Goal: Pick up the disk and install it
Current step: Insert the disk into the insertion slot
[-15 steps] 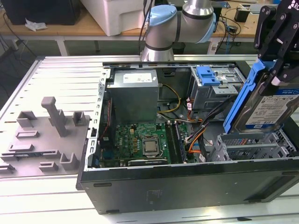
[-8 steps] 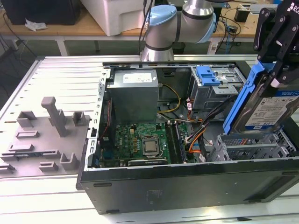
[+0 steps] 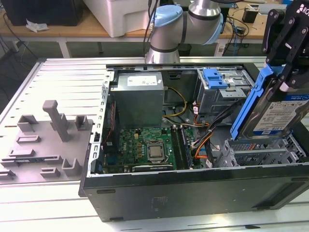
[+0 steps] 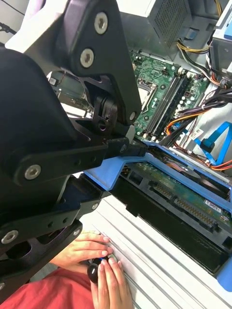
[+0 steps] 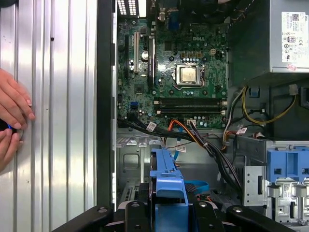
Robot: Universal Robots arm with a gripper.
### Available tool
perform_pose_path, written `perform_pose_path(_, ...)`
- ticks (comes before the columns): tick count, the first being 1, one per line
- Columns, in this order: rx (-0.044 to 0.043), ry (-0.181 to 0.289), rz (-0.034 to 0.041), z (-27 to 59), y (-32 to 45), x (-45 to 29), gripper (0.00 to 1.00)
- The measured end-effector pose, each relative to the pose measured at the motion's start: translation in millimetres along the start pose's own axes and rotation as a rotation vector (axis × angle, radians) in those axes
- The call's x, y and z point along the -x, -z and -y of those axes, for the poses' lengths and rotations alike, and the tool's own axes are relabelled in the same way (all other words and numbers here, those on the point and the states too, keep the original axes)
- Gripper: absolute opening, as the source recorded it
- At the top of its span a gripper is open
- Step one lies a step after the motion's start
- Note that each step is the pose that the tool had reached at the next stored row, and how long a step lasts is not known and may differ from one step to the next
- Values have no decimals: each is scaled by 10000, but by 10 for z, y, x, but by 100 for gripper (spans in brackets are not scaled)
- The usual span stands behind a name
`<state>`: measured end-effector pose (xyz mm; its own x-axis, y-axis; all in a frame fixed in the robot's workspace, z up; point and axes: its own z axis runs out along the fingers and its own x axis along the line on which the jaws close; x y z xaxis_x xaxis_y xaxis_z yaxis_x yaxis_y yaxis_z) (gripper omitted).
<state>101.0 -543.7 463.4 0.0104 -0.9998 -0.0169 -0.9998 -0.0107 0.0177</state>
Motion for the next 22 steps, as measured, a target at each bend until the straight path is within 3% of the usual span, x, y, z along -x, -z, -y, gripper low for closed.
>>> perform_pose_path(22,0,0,1,1,-45,-42,37)
